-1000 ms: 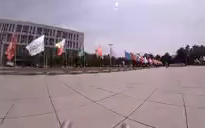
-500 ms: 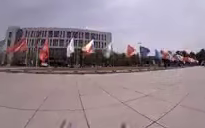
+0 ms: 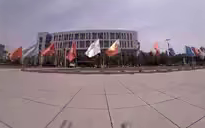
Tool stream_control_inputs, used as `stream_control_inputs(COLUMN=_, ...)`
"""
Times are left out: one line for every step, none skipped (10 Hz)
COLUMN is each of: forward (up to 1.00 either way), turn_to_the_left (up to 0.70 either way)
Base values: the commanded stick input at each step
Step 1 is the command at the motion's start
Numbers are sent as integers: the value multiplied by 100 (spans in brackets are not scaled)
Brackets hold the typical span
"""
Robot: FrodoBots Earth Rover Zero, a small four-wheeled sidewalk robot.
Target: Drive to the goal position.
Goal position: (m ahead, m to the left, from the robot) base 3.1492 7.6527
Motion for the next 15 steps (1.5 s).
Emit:
stream_control_inputs(forward=0, turn_to_the_left=100)
stream_control_inputs(forward=0, turn_to_the_left=100)
stream_control_inputs(forward=0, turn_to_the_left=100)
stream_control_inputs(forward=0, turn_to_the_left=100)
stream_control_inputs(forward=0, turn_to_the_left=100)
stream_control_inputs(forward=0, turn_to_the_left=100)
stream_control_inputs(forward=0, turn_to_the_left=100)
stream_control_inputs(forward=0, turn_to_the_left=100)
stream_control_inputs(forward=0, turn_to_the_left=100)
stream_control_inputs(forward=0, turn_to_the_left=62)
stream_control_inputs(forward=0, turn_to_the_left=7)
stream_control_inputs(forward=0, turn_to_the_left=1)
stream_control_inputs(forward=0, turn_to_the_left=0)
stream_control_inputs(forward=0, turn_to_the_left=0)
stream_control_inputs(forward=0, turn_to_the_left=0)
